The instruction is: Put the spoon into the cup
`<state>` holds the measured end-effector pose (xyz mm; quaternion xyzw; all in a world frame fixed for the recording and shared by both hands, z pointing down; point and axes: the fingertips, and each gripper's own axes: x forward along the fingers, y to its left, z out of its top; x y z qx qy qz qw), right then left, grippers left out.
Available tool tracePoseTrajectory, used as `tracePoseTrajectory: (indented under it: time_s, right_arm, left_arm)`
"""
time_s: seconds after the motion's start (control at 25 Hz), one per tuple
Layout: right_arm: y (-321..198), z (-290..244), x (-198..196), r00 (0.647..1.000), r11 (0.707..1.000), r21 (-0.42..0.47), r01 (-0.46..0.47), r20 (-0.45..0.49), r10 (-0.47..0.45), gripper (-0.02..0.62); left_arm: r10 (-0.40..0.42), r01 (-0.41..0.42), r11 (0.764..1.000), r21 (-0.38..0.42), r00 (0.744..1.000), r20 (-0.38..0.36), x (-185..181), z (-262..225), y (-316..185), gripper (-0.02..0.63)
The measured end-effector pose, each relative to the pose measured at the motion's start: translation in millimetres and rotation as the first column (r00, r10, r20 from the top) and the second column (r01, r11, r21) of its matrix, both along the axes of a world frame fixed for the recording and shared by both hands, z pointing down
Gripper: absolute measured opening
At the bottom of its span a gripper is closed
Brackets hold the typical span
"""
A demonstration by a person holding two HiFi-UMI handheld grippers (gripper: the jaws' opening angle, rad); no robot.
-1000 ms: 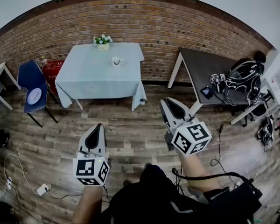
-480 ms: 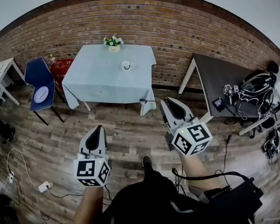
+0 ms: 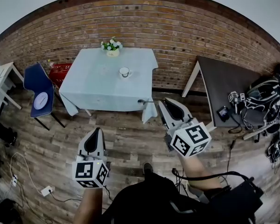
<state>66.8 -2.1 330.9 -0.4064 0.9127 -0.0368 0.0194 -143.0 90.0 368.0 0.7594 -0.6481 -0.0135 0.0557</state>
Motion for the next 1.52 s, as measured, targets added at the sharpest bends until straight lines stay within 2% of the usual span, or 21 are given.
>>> tracePoseTrajectory:
  time_s: [0.24,0.44,0.8,0.96,1.2,1.52]
  right_arm:
    - [-45,2,18,1.0,1.0,-0.01,0.011,-0.001,-0.011,0.055]
    - [-84,6,43,1.0,0.999,-0.035,-0.004,0.006,0.004,0.055]
    - [-126,10,46,0.999,0.998,-0.038,0.039,0.018,-0.039,0.055]
    - [-144,13,34,0.999,0.998,-0.043,0.041,0.009,-0.04,0.055]
    - [-180,19,12,1.0,0.998,-0.051,0.021,-0.005,-0.021,0.055]
    - [-233,16,-24,1.0,0.998,-0.058,-0.015,-0.007,0.014,0.055]
  left_arm:
    - [0.047,-0.047,0.999,0.027,0.999,-0.014,34,-11,-49,0.01]
    - [0.013,-0.011,1.0,-0.026,0.998,0.066,46,-3,-86,0.009]
    - [0.006,-0.004,0.999,-0.051,1.0,0.026,54,7,-127,0.01]
    - [0.013,-0.014,0.999,-0.051,1.0,-0.012,46,13,-151,0.009]
    - [0.063,-0.063,0.998,-0.025,0.998,-0.01,32,13,-197,0.009]
    - [0.088,-0.089,0.996,-0.01,0.996,-0.023,-12,9,-259,0.01]
